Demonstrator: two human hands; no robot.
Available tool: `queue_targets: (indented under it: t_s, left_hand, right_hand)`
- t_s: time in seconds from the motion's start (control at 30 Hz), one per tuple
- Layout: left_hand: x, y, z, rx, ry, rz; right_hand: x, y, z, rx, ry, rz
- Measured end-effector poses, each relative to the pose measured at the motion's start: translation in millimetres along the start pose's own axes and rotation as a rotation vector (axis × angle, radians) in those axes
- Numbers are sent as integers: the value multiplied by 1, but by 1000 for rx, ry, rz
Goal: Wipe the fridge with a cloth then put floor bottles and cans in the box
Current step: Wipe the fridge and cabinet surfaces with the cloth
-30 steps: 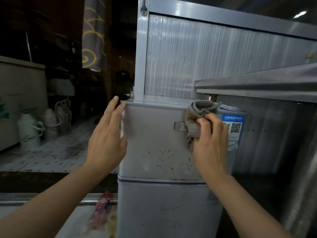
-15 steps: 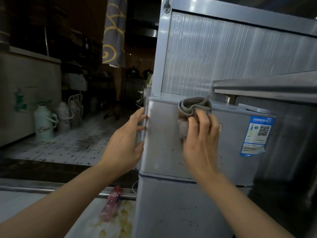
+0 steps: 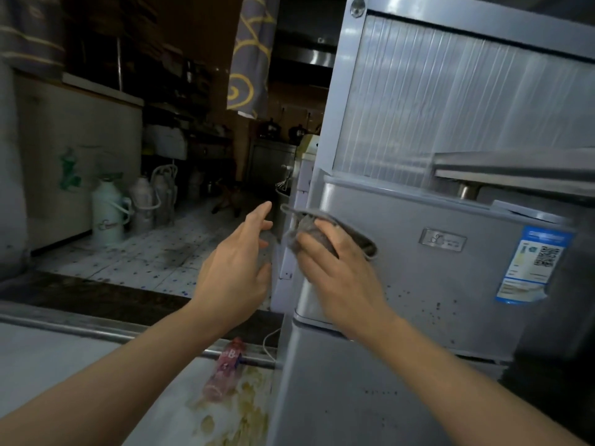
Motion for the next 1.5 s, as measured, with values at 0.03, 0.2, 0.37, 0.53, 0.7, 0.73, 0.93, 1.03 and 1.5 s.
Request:
queue_targets:
  t_s: [0.03,0.2,0.37,0.53,0.7,0.73,0.93,1.03,1.5]
  left_hand:
    - [-1,-1,-2,-3,3,6]
    - [-9,-16,-12,-4,48,19]
    - [-11,-26,-25,20,81,68]
    - [-3,-28,-48,34,84,152]
    - [0,-34,-72,72,66,244]
    - [1,-35,-73,87,56,260]
    - [4,-31,-75,29,91,306]
    - [4,-30,-77,18,72,307]
    - [7,-20,-80,-61,76,300]
  right_hand:
    - [-10,7,-4,-29,42,30]
    - [-67,25,-11,-84,284,237]
    - [-51,-30,25,10,62,97]
    - [-46,-61,31,60,-113,-219]
    - [-118,-17,2,81,-25,-97]
    - [-126,-16,2,73,19,-52]
    - [-100,-53,29,-2,-28,-154]
    - [-92,-64,31,30,-132,-307]
    - [-133,-74,20,65,-104,-438]
Point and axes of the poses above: each hand's wrist, its own x-axis towards the middle knuckle, its own z-axis out of the back of the hand, y = z × x, the point moved 4 cm from there along x, towards the middle knuckle, and after that the axes turned 4 degrees about y, right-handed, at the moved point
